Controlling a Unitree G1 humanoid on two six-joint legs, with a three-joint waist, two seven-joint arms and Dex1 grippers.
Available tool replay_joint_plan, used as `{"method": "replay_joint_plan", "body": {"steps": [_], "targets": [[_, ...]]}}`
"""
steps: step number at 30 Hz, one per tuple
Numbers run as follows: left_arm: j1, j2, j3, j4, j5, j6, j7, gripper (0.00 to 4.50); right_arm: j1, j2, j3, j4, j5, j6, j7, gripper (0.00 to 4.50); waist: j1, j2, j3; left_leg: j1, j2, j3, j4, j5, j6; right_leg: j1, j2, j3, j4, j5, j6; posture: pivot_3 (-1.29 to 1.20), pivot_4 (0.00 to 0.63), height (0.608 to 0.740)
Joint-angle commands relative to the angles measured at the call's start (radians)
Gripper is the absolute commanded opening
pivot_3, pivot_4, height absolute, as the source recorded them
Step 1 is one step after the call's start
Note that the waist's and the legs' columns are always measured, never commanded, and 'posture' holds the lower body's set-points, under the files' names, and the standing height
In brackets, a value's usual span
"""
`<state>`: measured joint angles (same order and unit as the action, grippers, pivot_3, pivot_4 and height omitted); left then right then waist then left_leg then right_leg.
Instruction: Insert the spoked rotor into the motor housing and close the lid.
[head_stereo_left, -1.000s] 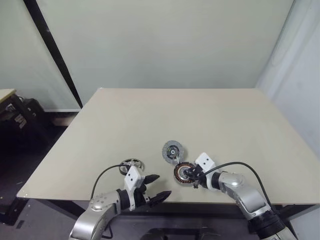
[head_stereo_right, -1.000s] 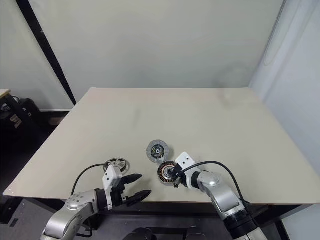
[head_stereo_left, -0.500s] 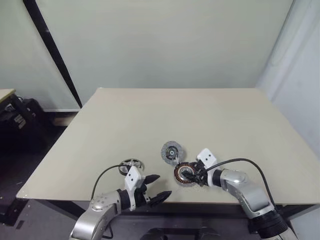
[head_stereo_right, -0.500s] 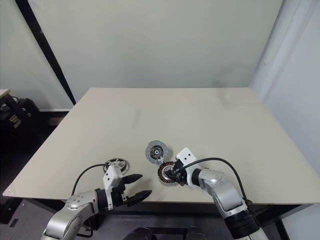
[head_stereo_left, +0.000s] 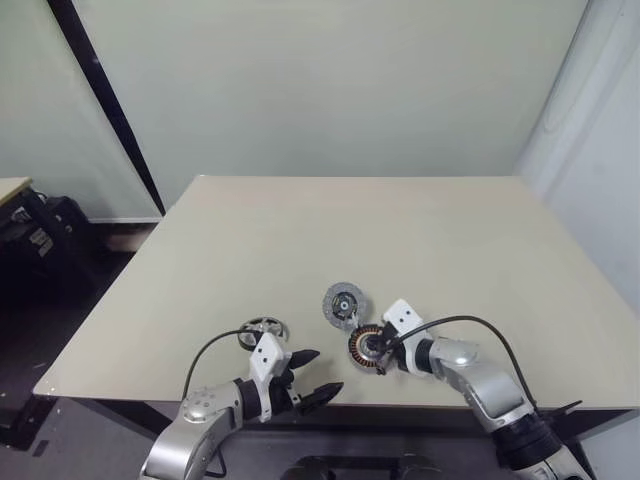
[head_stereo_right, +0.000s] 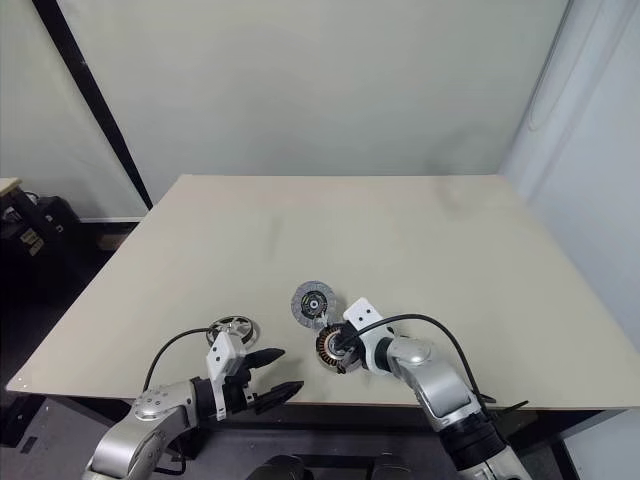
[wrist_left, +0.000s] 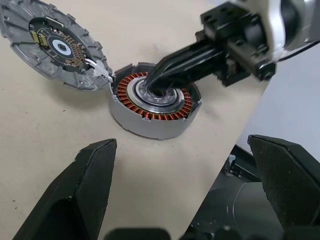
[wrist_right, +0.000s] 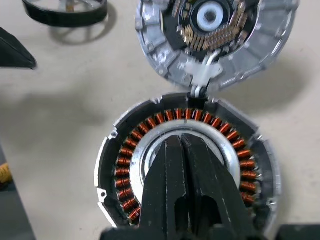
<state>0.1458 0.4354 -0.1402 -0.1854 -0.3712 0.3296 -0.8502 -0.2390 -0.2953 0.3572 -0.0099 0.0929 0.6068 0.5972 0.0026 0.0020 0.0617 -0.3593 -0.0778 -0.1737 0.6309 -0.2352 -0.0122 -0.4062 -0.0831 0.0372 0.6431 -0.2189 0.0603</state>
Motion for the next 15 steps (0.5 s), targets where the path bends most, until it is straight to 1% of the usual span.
{"method": "replay_joint_plan", "body": {"steps": [1,9,15], "targets": [[-0.002,0.003,0.008,-0.027,-0.005,-0.012,0.002,4.50,-0.021,0.007,0.007,0.030,-0.023,-0.034,-0.004,0.05,0.000,0.000,0.000,0.000,0.000,0.000,0.000,0.000,0.000,0.000,0.000,0.000,0.000,0.000,0.000,0.00,0.000,0.740],[0.007,0.005,0.010,-0.031,-0.005,-0.012,0.004,4.50,-0.023,0.002,-0.007,0.008,-0.022,-0.034,0.000,0.05,-0.001,0.000,0.000,0.001,0.000,0.000,0.000,0.000,0.000,0.000,0.002,0.000,0.000,0.000,-0.001,0.00,0.000,0.740],[0.005,0.003,0.008,-0.030,-0.005,-0.013,0.004,4.50,-0.025,-0.042,-0.018,-0.076,-0.009,0.019,0.025,0.05,0.000,0.000,0.000,0.000,0.000,0.000,0.000,0.000,0.000,0.000,0.002,0.000,0.000,0.000,-0.001,0.00,0.000,0.740]]}}
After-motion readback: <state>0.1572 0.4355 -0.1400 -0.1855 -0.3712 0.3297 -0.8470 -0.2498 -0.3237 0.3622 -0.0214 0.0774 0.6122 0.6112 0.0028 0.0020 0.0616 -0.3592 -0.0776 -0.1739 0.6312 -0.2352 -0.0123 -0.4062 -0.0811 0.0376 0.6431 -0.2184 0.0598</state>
